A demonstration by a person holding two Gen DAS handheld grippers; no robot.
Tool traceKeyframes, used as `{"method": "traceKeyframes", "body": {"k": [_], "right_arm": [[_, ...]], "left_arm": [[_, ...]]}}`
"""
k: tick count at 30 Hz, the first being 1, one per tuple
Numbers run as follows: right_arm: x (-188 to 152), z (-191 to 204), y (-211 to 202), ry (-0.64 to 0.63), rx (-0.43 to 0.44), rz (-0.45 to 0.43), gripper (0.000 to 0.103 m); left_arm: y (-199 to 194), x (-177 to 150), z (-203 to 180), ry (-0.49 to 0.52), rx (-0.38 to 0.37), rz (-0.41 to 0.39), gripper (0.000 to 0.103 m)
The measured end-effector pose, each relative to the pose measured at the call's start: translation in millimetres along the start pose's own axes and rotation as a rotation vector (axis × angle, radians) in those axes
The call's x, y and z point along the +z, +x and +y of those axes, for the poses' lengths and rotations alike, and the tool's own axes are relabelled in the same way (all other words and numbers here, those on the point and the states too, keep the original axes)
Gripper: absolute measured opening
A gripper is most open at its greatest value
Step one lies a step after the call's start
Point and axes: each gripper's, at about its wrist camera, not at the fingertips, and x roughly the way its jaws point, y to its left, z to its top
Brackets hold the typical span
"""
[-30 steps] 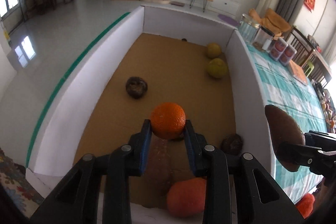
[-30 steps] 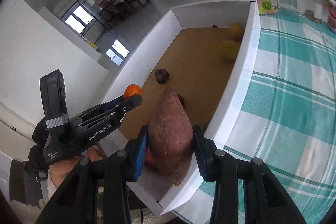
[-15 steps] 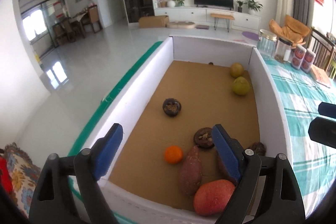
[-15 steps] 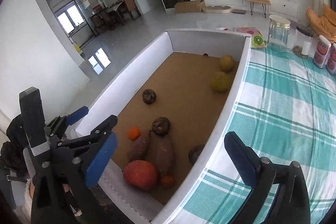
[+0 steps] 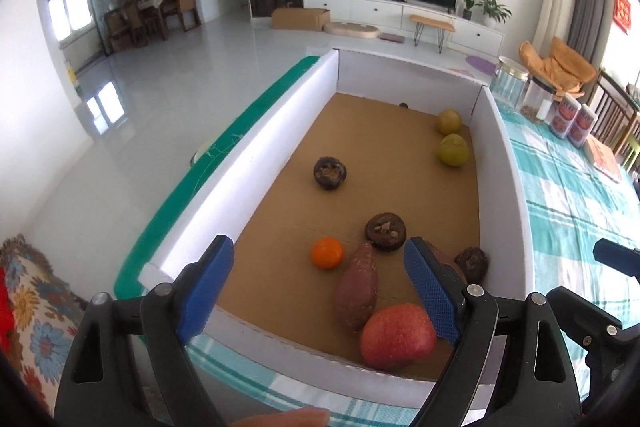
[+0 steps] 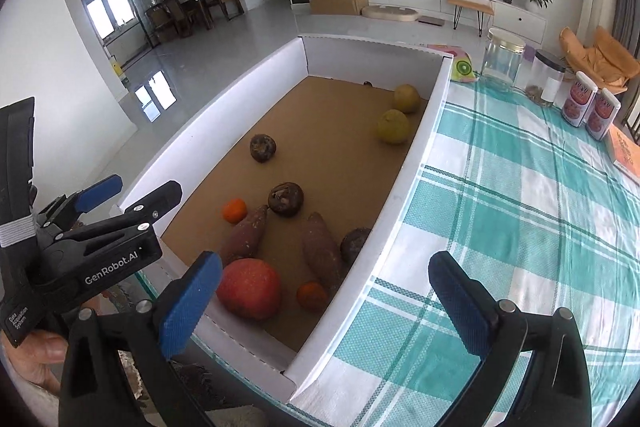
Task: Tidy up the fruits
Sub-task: 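Withdraw both open tools from the box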
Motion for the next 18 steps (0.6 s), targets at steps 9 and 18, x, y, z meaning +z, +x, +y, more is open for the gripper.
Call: {"method": "traceKeyframes", "body": {"k": [9, 18], "right_arm": [[0.4, 5.8, 4.2, -0.008, -0.042, 0.007, 0.102], [0.3, 12.0, 8.5, -0.018, -0.035, 0.013, 0.102]], "left_arm": [[-2.7, -1.9, -0.2, 0.026, 0.03, -0.018, 0.089], [-0.3, -5.7, 2.1, 0.016, 0.016, -0.005, 0.089]]}}
